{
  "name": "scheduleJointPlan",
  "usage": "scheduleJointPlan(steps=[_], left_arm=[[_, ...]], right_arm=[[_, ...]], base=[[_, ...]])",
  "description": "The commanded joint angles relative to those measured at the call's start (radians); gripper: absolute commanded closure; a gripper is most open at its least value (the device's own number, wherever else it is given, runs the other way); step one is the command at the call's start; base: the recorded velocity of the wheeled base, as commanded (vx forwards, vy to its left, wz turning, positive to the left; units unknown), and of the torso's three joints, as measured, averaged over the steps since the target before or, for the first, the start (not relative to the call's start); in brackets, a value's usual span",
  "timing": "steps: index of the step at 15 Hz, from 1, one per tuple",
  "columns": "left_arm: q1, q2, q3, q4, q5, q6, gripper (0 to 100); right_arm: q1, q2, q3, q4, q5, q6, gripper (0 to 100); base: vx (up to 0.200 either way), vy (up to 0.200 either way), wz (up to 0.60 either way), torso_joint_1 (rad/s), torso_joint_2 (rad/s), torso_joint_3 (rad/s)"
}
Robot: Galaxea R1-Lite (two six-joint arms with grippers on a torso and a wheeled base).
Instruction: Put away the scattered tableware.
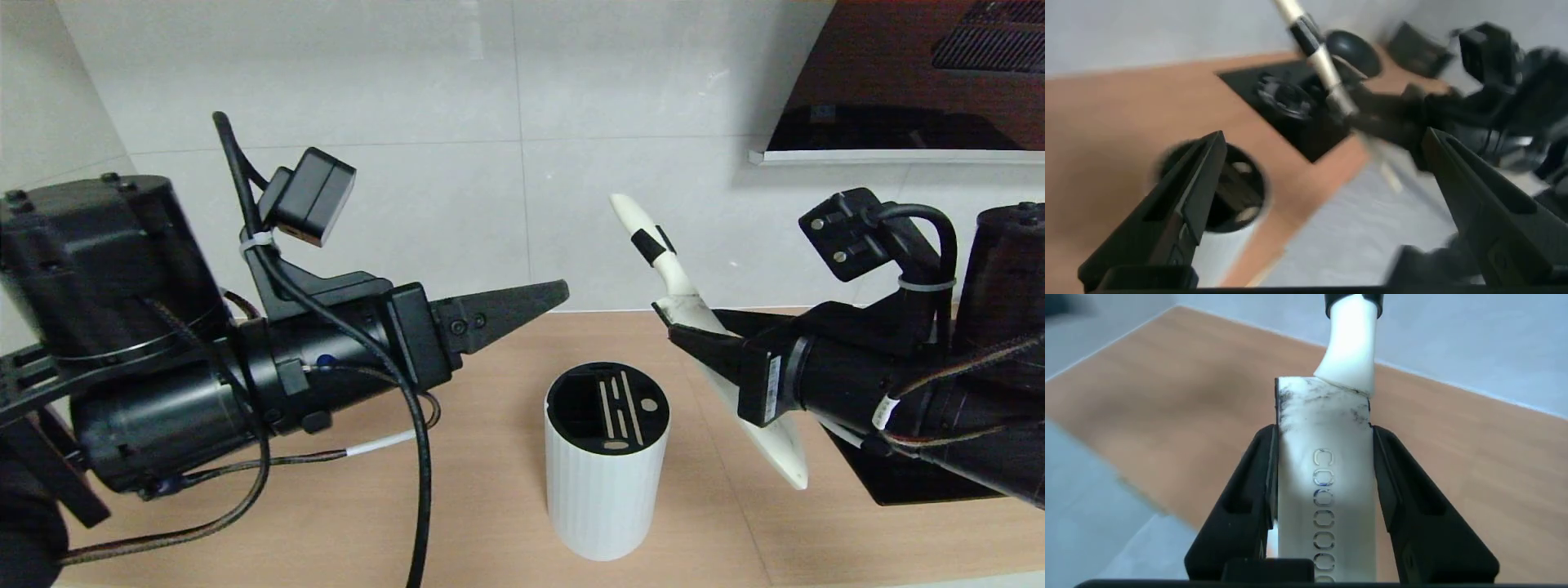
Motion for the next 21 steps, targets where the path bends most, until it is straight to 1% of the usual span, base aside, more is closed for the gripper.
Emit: scheduleJointPlan(steps=[1, 2, 3, 5, 8, 12, 14, 15, 17, 18, 20, 21], left_arm=[[-0.008, 0.057, -0.020, -0.021, 0.000, -0.040, 0], [-0.008, 0.057, -0.020, -0.091, -0.003, -0.120, 0], [-0.008, 0.058, -0.020, -0.111, -0.006, -0.141, 0], [-0.014, 0.069, -0.017, -0.111, -0.017, -0.146, 0], [-0.027, 0.103, -0.017, -0.114, -0.017, -0.144, 0], [-0.045, 0.144, -0.020, -0.117, -0.016, -0.144, 0], [-0.047, 0.158, -0.020, -0.143, -0.016, -0.146, 0], [-0.047, 0.170, -0.017, -0.177, -0.014, -0.146, 0], [-0.057, 0.178, -0.017, -0.186, -0.012, -0.148, 0], [-0.059, 0.178, -0.017, -0.188, -0.012, -0.152, 0], [-0.065, 0.178, -0.019, -0.189, -0.014, -0.187, 0], [-0.065, 0.178, -0.020, -0.189, -0.014, -0.197, 0]], right_arm=[[0.041, -0.001, 0.009, -0.001, 0.001, -0.001, 100], [0.067, 0.004, 0.015, -0.001, 0.001, 0.001, 100], [0.078, 0.004, 0.019, -0.001, 0.001, 0.003, 100], [0.093, 0.004, 0.024, -0.002, 0.001, 0.009, 100], [0.133, -0.002, 0.024, -0.004, 0.001, 0.032, 100], [0.156, -0.005, 0.032, -0.004, 0.002, 0.036, 100], [0.174, -0.005, 0.036, -0.004, 0.004, 0.045, 100], [0.183, -0.005, 0.044, -0.008, 0.007, 0.047, 100], [0.186, -0.010, 0.045, -0.008, 0.008, 0.049, 100], [0.188, -0.012, 0.048, -0.008, 0.011, 0.047, 100], [0.190, -0.015, 0.052, -0.008, 0.013, 0.049, 100], [0.202, -0.019, 0.052, -0.008, 0.013, 0.049, 100]], base=[[0.000, 0.000, 0.00, 0.000, 0.00, 0.000], [0.000, 0.000, 0.00, 0.000, 0.00, 0.000], [0.000, 0.000, 0.00, 0.000, 0.00, 0.000], [0.000, 0.000, 0.00, 0.000, 0.00, 0.000], [0.000, 0.000, 0.00, 0.000, 0.00, 0.000], [0.000, 0.000, 0.00, 0.000, 0.00, 0.000], [0.000, 0.000, 0.00, 0.000, 0.00, 0.000], [0.000, 0.000, 0.00, 0.000, 0.00, 0.000], [0.000, 0.000, 0.00, 0.000, 0.00, 0.000], [0.000, 0.000, 0.00, 0.000, 0.00, 0.000], [0.000, 0.000, 0.00, 0.000, 0.00, 0.000], [0.000, 0.000, 0.00, 0.000, 0.00, 0.000]])
